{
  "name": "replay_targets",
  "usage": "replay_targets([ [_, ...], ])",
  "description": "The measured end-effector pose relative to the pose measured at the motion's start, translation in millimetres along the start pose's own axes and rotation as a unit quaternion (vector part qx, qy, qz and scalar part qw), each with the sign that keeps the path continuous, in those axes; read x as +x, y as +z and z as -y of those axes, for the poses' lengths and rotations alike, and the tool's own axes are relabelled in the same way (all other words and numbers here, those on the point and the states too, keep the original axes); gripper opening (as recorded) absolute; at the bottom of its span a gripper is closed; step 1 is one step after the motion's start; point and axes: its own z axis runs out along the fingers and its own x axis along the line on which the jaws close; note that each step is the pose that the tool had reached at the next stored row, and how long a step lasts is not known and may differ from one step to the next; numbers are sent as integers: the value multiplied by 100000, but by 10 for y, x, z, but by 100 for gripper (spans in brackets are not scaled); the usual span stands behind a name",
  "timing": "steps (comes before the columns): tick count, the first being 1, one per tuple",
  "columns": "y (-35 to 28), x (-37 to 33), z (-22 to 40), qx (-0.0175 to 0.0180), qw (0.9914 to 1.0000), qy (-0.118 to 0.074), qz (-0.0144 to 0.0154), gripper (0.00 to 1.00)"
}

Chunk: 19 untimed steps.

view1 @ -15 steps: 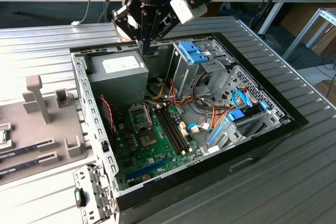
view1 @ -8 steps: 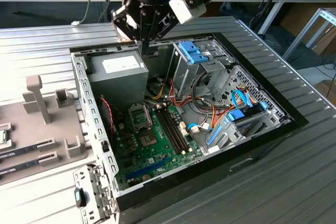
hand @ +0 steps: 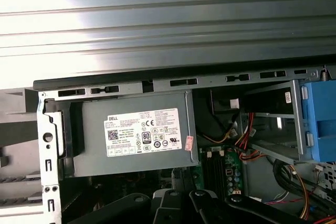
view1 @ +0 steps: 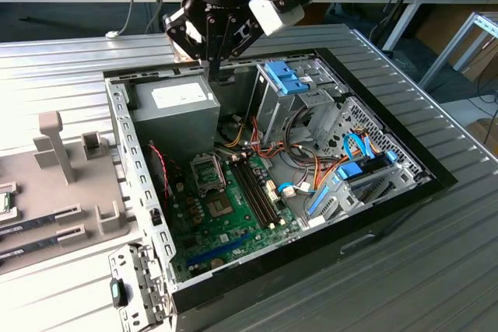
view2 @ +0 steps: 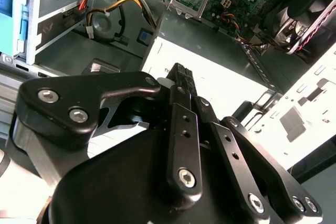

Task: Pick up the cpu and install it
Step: 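Reach for the cpu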

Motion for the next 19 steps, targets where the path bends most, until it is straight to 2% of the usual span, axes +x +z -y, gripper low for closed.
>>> replay_targets([
  [19,-2,73,6,0,100000,0,0,10],
])
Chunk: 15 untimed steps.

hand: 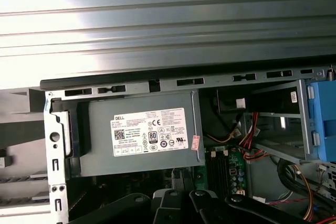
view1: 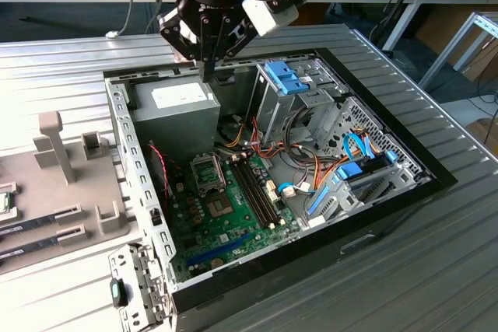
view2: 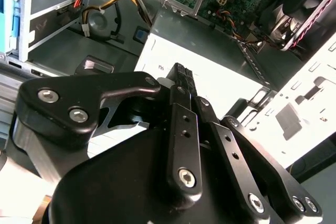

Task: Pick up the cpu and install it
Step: 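Reach for the cpu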

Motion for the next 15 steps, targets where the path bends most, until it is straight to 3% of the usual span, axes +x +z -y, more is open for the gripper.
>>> replay_targets([
  [15,-3,108,8,-1,100000,2,0,10],
])
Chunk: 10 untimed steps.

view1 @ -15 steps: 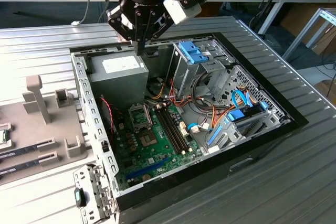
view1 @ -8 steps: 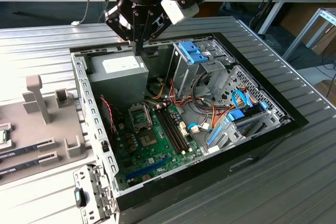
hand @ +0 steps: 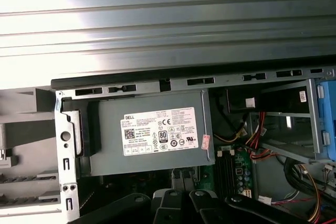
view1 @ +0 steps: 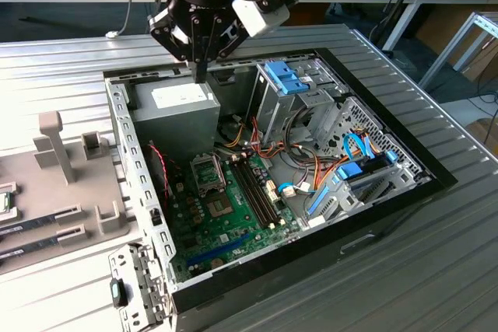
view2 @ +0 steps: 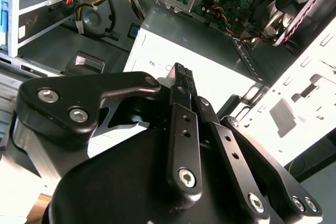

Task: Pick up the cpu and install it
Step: 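Reach for the cpu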

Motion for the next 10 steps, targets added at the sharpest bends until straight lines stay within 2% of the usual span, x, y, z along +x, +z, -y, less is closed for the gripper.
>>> replay_targets([
  [10,-2,61,5,1,100000,0,0,10],
])
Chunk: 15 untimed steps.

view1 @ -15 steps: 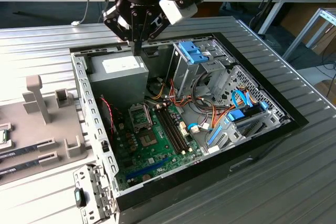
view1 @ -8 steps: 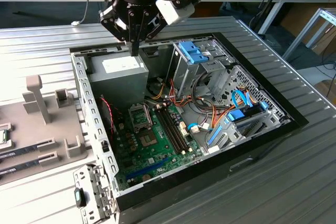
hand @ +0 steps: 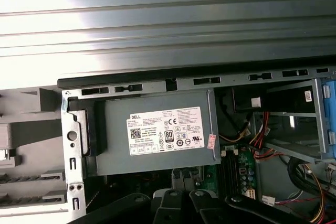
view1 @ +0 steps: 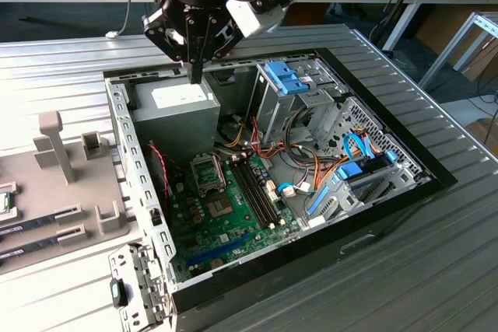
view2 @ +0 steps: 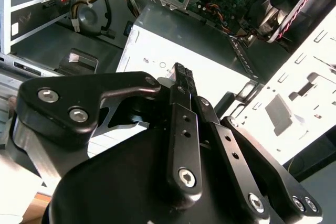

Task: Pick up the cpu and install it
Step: 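Reach for the cpu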

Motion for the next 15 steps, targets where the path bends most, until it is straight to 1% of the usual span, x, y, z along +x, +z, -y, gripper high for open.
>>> replay_targets([
  [15,-3,105,8,4,100000,-3,-2,10],
])
